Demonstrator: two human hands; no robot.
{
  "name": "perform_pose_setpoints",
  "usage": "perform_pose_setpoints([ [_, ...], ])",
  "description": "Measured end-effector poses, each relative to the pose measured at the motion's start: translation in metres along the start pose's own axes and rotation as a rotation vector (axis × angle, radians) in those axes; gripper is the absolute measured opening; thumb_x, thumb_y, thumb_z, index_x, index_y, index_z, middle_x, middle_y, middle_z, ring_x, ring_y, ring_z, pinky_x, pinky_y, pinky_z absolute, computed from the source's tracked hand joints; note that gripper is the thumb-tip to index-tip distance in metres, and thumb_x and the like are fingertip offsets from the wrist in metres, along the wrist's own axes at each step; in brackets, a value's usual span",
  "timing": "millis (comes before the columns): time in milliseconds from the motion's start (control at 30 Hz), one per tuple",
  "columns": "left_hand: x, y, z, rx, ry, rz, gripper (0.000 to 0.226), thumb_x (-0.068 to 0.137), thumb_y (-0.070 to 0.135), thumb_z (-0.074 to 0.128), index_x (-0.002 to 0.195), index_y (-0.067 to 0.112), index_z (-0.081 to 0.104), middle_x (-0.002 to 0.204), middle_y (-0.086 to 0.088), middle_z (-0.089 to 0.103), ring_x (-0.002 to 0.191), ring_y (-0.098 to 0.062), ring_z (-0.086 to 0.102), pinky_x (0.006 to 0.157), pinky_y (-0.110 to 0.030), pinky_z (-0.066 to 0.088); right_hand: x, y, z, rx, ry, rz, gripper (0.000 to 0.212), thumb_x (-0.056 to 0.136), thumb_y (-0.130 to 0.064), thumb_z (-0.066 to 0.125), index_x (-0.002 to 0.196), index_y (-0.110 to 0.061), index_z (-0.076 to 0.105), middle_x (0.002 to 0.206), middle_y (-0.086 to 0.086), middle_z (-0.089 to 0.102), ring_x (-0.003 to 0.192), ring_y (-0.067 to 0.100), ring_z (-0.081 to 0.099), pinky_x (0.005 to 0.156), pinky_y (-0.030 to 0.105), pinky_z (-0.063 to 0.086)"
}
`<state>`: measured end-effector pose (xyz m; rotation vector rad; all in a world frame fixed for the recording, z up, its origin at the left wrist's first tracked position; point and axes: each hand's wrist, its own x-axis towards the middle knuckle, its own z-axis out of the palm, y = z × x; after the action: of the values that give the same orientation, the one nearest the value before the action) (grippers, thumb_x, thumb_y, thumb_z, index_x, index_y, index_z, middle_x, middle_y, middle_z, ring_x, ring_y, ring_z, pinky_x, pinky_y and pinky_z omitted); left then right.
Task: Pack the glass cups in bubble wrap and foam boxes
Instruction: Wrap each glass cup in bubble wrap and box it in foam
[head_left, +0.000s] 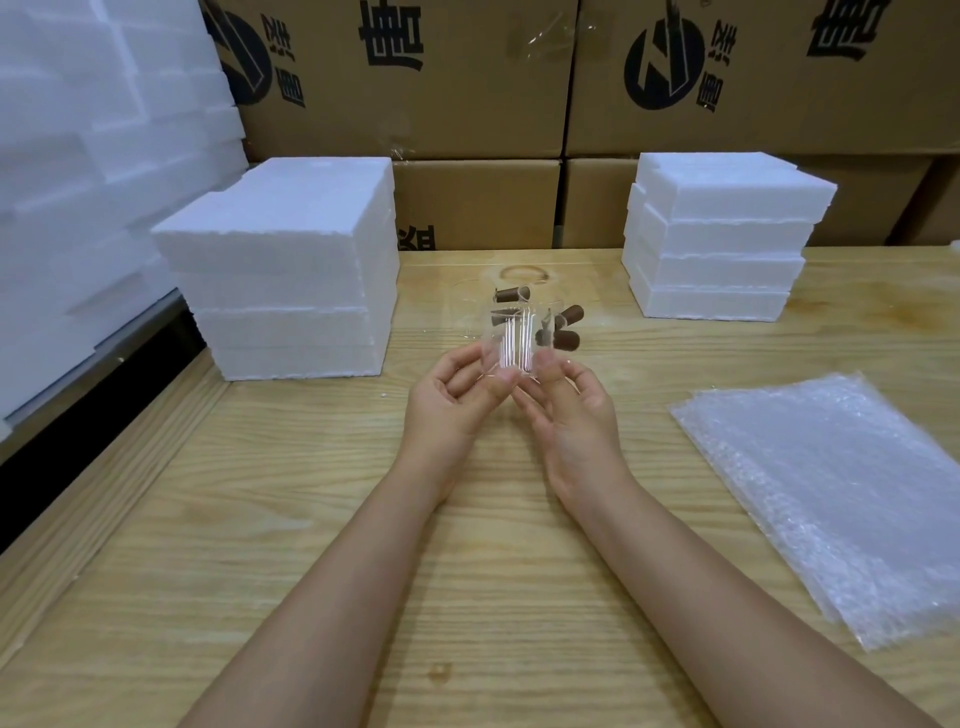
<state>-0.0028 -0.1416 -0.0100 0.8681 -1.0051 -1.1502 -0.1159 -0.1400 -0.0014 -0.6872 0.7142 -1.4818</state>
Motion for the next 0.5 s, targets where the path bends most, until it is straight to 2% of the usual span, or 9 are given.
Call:
perform_pose_setpoints([
  [67, -0.0006, -0.0008, 0.0021, 0.013, 0.014, 0.021, 0.052, 0.063, 0.018, 0.079, 0.112, 0.013, 0.061, 0.112, -0.006, 0.072, 0.1, -0.013, 0.07, 0.077, -0.017, 0.053, -0.0005, 0.0014, 0.0012, 0.017, -0.002, -0.033, 0.054, 0.065, -0.029, 0.072, 0.107, -0.005, 0.05, 0.096, 0.008, 0.071, 0.1, 0.022, 0.067, 0.095, 0.031, 0.052],
  [133, -0.0003, -0.0006, 0.0024, 0.012, 0.016, 0.03, 0.057, 0.062, 0.019, 0.08, 0.114, 0.011, 0.059, 0.115, -0.006, 0.07, 0.102, -0.013, 0.069, 0.078, -0.017, 0.053, -0.0007, 0.0011, 0.0021, 0.044, -0.009, -0.04, 0.049, 0.066, -0.026, 0.072, 0.104, -0.006, 0.048, 0.095, 0.009, 0.07, 0.098, 0.022, 0.067, 0.095, 0.03, 0.052],
  [267, 0.0002, 0.0011, 0.0023, -0.026, -0.035, -0.011, 0.06, 0.066, 0.037, 0.073, 0.119, 0.017, 0.054, 0.109, 0.0, 0.073, 0.11, -0.012, 0.066, 0.093, -0.025, 0.052, 0.0, -0.0025, 0.0012, 0.1, -0.025, -0.007, 0.038, 0.074, -0.019, 0.07, 0.103, -0.008, 0.047, 0.095, 0.01, 0.069, 0.094, 0.02, 0.066, 0.09, 0.026, 0.053],
  [367, 0.0002, 0.0028, 0.0032, -0.026, -0.036, -0.058, 0.078, 0.064, 0.051, 0.066, 0.131, 0.014, 0.05, 0.112, 0.003, 0.072, 0.117, -0.013, 0.061, 0.102, -0.031, 0.046, -0.0002, -0.005, 0.0002, 0.146, -0.052, 0.013, 0.046, 0.066, -0.025, 0.071, 0.103, -0.007, 0.05, 0.097, 0.01, 0.069, 0.095, 0.022, 0.065, 0.09, 0.027, 0.053],
  [400, -0.0001, 0.0034, 0.0033, -0.015, -0.047, -0.064, 0.079, 0.063, 0.052, 0.065, 0.131, 0.013, 0.052, 0.114, 0.003, 0.071, 0.118, -0.013, 0.06, 0.102, -0.031, 0.045, 0.0, -0.0056, -0.0003, 0.152, -0.066, 0.025, 0.047, 0.067, -0.027, 0.07, 0.105, -0.006, 0.052, 0.1, 0.01, 0.069, 0.098, 0.023, 0.065, 0.09, 0.028, 0.054],
  [500, -0.0016, 0.0024, 0.0032, -0.008, -0.085, -0.056, 0.058, 0.068, 0.042, 0.068, 0.118, 0.013, 0.061, 0.117, 0.0, 0.07, 0.117, -0.013, 0.062, 0.1, -0.029, 0.048, 0.0003, -0.0066, -0.0022, 0.159, -0.09, 0.079, 0.051, 0.072, -0.03, 0.066, 0.114, -0.003, 0.055, 0.104, 0.008, 0.066, 0.107, 0.027, 0.064, 0.093, 0.032, 0.053],
])
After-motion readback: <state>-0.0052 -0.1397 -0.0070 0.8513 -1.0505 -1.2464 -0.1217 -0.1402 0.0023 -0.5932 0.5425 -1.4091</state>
